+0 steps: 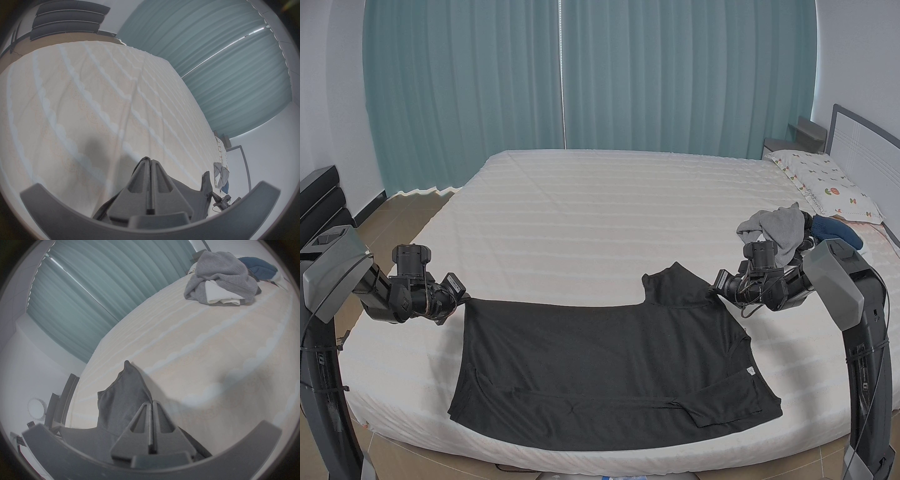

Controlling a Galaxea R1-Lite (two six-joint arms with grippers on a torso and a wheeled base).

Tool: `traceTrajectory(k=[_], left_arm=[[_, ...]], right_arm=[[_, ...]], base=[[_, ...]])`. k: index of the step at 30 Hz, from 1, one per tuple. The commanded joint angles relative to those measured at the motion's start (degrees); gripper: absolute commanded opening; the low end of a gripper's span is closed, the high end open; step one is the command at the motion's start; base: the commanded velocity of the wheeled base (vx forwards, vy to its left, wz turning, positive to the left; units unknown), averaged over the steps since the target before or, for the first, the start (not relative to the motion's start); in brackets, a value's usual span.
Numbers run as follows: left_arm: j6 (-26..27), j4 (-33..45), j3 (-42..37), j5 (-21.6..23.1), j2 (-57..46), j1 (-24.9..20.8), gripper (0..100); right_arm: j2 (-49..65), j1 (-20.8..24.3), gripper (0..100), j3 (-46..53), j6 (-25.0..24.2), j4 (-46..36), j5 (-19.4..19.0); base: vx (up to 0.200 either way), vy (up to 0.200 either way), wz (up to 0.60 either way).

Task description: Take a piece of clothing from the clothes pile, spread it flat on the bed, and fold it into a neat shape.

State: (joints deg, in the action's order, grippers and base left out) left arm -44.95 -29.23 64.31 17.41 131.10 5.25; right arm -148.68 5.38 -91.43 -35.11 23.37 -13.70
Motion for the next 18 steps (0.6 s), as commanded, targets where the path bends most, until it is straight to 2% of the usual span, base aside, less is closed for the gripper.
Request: traceTrajectory(k=[1,8,14,18], left_arm=[[0.03,0.05,-1.02,0.08,-2.34,0.11,0],[1.35,0.32,-0.94,-0.01,-3.83,1.07,0],[1.79,0.4,-1.02,-0.27,-4.27,1.78,0],[3.37,0.4,-1.11,-0.27,-4.36,1.86,0]], right_arm=[[3.48,-0.89,0,1.87,-1.1,0.19,-1.06],[6.65,-1.33,0,5.74,-2.16,3.26,-1.77],[9.19,-1.77,0,9.95,-7.25,9.41,-1.41],[10.34,-2.21,0,11.27,-7.17,10.47,-1.5]], base=[[0.0,0.0,0.0],[0.0,0.0,0.0],[0.0,0.0,0.0],[0.0,0.0,0.0]])
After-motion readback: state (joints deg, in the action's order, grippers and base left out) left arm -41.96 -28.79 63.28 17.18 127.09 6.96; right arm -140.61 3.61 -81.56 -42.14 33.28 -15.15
